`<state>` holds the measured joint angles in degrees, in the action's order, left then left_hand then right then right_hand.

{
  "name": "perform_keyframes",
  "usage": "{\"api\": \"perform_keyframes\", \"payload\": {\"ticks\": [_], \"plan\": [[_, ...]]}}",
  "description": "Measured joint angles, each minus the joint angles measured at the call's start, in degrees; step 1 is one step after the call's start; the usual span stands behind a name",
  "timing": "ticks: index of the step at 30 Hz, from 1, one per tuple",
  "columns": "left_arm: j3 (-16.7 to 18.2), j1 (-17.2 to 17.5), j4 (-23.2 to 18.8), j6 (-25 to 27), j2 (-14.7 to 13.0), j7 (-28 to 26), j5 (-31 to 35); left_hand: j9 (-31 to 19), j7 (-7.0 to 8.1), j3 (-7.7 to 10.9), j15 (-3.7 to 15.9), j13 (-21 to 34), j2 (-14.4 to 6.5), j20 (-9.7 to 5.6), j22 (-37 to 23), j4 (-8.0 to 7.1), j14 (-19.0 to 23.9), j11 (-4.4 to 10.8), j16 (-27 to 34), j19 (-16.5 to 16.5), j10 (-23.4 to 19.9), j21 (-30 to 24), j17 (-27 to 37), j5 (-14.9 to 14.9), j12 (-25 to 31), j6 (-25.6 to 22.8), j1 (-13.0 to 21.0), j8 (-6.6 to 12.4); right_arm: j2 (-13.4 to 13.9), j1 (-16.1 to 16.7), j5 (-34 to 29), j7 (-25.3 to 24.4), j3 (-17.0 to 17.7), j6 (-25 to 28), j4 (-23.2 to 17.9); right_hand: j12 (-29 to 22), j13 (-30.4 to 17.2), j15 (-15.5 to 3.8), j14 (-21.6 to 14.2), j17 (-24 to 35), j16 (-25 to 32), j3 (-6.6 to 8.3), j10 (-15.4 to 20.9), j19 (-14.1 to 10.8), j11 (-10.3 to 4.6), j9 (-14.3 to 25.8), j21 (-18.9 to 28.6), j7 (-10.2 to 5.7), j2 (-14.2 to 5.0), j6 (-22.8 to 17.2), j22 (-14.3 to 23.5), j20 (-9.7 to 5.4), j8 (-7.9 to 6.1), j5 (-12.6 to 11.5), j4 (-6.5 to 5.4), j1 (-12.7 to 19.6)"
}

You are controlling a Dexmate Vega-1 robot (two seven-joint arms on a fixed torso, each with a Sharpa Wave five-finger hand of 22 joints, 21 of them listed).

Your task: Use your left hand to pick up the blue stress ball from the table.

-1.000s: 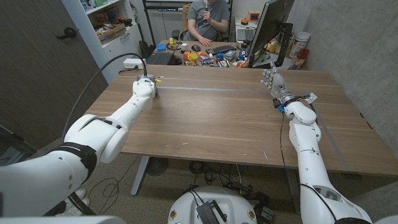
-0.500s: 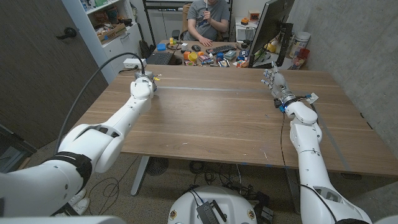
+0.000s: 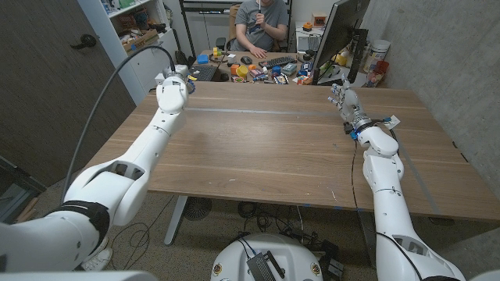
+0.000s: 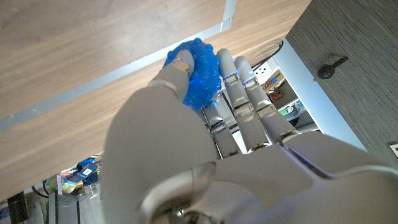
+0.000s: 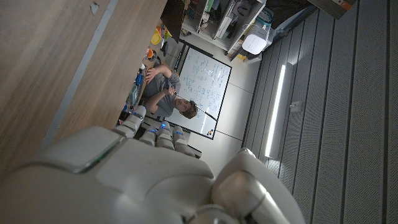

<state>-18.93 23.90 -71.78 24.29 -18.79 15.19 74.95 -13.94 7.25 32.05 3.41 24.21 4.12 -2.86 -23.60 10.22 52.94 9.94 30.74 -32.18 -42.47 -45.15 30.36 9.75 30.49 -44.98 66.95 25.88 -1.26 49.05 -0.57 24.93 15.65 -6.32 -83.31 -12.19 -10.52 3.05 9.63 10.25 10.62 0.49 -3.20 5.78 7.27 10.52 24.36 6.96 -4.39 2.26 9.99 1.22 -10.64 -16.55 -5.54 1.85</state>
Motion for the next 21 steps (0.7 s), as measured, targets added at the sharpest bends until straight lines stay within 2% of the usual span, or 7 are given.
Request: {"api": "perform_keyframes", "payload": {"ticks": [8,10,21], "plan": [[1.2,-0.1,-9.2,-0.3,-0.4,3.9,4.9,0.1,-0.02,-0.01,0.00,0.0,0.6,-0.30,0.4,0.01,0.0,0.00,0.2,0.3,0.0,0.0,0.6,0.0,0.0,-0.1,0.6,-0.22,-0.1,0.5,0.5,-0.1,0.1,-0.7,-0.5,0.0,0.0,0.00,0.0,0.0,0.0,0.00,0.0,0.0,0.00,0.0,-0.2,0.00,0.00,0.0,0.0,0.00,0.00,0.0,0.00,0.0],[1.6,-0.5,-11.5,-0.6,-0.3,5.0,6.4,0.2,0.32,-0.08,0.00,0.0,0.7,-0.19,0.5,0.08,0.0,0.47,0.2,0.4,-1.1,0.0,0.7,0.0,0.1,-1.9,0.7,-0.30,-0.1,0.6,0.7,-0.1,0.1,-0.8,-0.6,0.0,0.0,0.00,0.0,0.0,0.0,0.00,0.0,0.0,0.00,0.0,-0.2,0.00,0.00,0.0,0.0,0.00,0.00,0.0,0.00,0.0],[2.6,-2.2,-17.8,-2.6,0.9,9.6,12.4,0.5,0.32,-0.15,0.19,0.0,1.2,-0.12,0.5,0.15,-0.2,0.38,0.7,0.5,-1.2,-0.2,1.4,-0.2,0.1,-1.9,1.2,-0.66,-0.3,1.3,1.4,-0.1,0.4,-1.4,-1.0,0.0,0.0,0.00,0.0,0.0,0.0,0.00,0.0,0.0,-0.01,0.0,-0.4,-0.22,0.00,-0.2,0.0,0.00,0.00,0.0,0.00,0.0]]}}
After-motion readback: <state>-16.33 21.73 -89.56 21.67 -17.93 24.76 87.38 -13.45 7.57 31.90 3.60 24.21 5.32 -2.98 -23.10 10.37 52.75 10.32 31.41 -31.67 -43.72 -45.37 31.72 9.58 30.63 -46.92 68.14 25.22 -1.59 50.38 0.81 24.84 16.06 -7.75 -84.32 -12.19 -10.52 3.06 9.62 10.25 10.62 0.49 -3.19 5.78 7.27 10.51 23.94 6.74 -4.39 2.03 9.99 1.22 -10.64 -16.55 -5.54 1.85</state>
